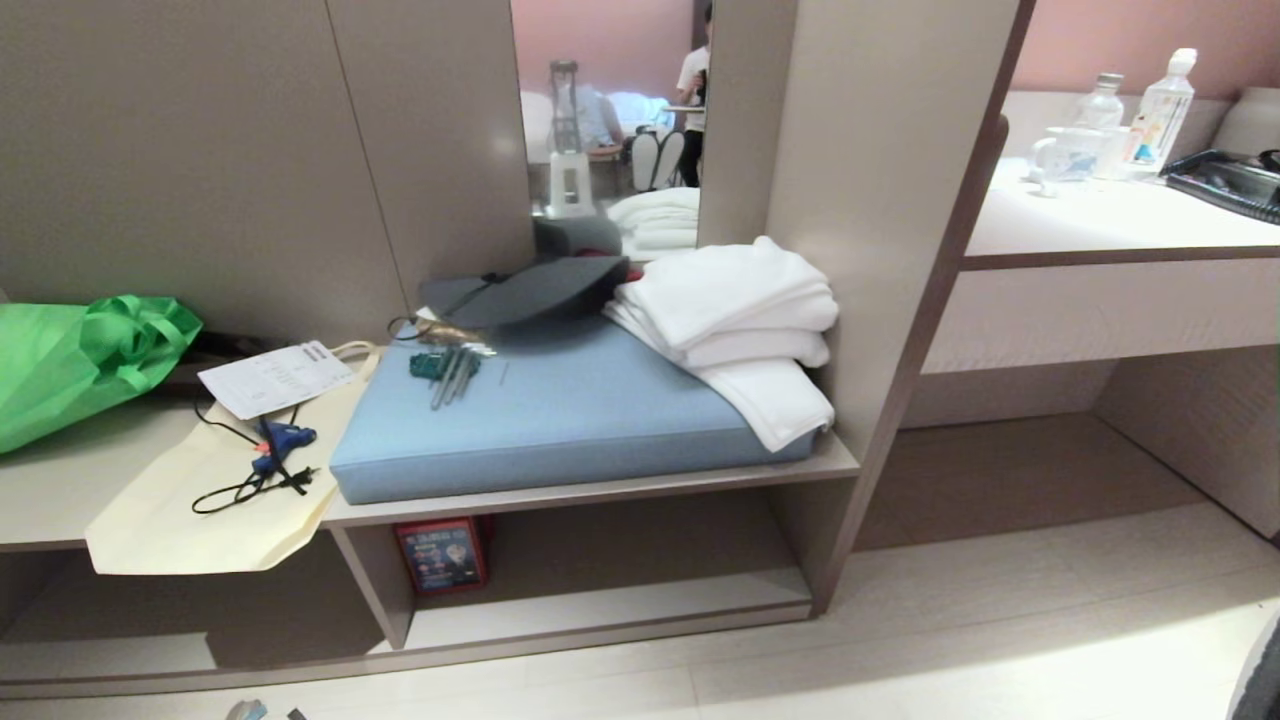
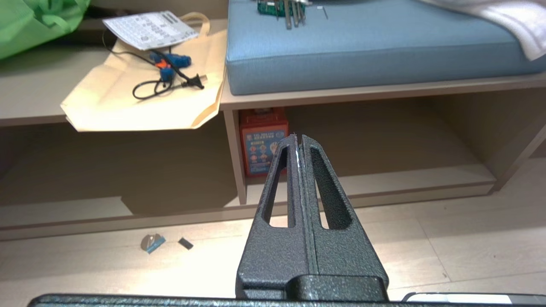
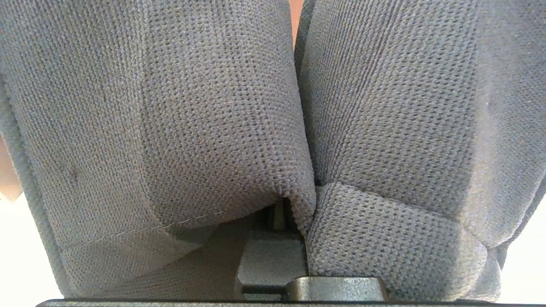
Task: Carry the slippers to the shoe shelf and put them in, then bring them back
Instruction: Place the slippers into the shoe cabinet
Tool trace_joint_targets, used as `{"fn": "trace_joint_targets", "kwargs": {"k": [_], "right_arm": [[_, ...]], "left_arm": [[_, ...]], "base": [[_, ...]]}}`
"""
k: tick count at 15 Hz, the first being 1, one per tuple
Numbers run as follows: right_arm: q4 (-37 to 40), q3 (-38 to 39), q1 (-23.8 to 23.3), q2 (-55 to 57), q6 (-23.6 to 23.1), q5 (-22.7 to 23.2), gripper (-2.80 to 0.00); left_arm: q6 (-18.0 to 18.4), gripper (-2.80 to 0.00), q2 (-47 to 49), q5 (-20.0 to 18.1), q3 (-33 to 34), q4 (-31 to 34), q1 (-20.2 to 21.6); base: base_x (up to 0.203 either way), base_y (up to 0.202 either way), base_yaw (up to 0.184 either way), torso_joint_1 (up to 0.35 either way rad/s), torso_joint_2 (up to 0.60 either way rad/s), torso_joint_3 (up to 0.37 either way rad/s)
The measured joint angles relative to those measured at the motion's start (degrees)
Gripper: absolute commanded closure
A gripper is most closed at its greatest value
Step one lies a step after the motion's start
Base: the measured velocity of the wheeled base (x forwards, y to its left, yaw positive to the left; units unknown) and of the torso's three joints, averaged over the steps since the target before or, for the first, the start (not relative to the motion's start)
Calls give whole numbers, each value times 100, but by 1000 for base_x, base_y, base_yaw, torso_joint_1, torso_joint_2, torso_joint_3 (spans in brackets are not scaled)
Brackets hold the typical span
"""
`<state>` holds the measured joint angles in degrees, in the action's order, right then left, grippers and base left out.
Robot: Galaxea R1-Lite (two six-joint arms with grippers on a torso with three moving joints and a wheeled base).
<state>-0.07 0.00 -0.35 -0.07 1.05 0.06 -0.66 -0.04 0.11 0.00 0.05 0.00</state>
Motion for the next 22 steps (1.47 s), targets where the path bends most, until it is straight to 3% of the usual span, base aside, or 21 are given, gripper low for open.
{"fn": "trace_joint_targets", "kwargs": {"k": [22], "right_arm": [[0,0,2,0,-4,1,0]], "left_arm": [[0,0,-1,2,0,-2,0]], "base": [[0,0,0,4,2,-199]]}}
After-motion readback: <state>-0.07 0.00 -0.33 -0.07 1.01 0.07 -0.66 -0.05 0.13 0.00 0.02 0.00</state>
